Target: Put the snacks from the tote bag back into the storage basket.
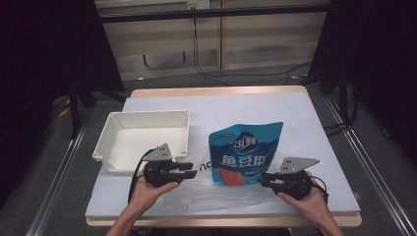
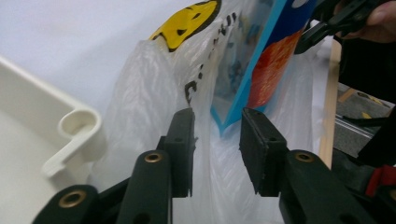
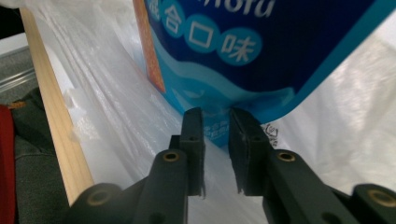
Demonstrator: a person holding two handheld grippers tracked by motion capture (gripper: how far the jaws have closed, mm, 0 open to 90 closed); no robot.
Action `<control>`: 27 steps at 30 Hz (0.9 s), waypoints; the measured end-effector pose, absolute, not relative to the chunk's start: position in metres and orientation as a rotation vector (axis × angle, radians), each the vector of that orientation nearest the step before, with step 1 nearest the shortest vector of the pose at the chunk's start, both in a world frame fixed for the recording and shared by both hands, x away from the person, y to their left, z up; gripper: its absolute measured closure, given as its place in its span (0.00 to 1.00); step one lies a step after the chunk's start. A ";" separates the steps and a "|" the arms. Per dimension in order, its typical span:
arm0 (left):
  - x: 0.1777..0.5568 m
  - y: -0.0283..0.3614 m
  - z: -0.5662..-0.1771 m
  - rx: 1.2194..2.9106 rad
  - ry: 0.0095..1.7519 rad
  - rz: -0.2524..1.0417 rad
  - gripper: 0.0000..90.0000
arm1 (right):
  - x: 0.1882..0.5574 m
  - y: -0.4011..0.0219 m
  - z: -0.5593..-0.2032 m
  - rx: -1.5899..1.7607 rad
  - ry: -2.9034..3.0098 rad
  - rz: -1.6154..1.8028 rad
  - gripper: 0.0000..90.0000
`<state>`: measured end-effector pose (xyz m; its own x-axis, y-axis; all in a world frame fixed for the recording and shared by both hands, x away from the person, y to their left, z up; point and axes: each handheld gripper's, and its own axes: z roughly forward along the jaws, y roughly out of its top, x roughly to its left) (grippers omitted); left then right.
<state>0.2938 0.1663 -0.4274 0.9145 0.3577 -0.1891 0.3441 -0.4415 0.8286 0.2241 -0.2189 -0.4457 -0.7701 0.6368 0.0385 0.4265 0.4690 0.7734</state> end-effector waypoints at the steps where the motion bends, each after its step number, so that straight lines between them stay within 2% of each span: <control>1: 0.293 0.163 -0.427 2.072 0.490 0.015 0.81 | 0.224 -0.218 -0.447 0.912 2.473 1.185 0.89; 2: 0.293 0.158 -0.427 2.088 0.481 0.010 0.86 | 0.223 -0.218 -0.448 0.915 2.476 1.181 0.91; 6: 0.292 0.137 -0.434 2.162 0.454 -0.001 0.93 | 0.223 -0.215 -0.453 0.944 2.478 1.148 0.97; 13: 0.293 0.115 -0.456 2.256 0.467 -0.021 0.96 | 0.222 -0.210 -0.469 0.981 2.516 1.058 1.00; 27: 0.291 0.110 -0.477 2.311 0.462 -0.048 0.84 | 0.204 -0.206 -0.476 0.885 2.646 1.087 1.00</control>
<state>0.2909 0.1100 -0.4766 0.9336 0.3141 -0.1723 0.3426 -0.6424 0.6856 0.2038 -0.2060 -0.4758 -0.8154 0.5727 0.0840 0.4664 0.5641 0.6814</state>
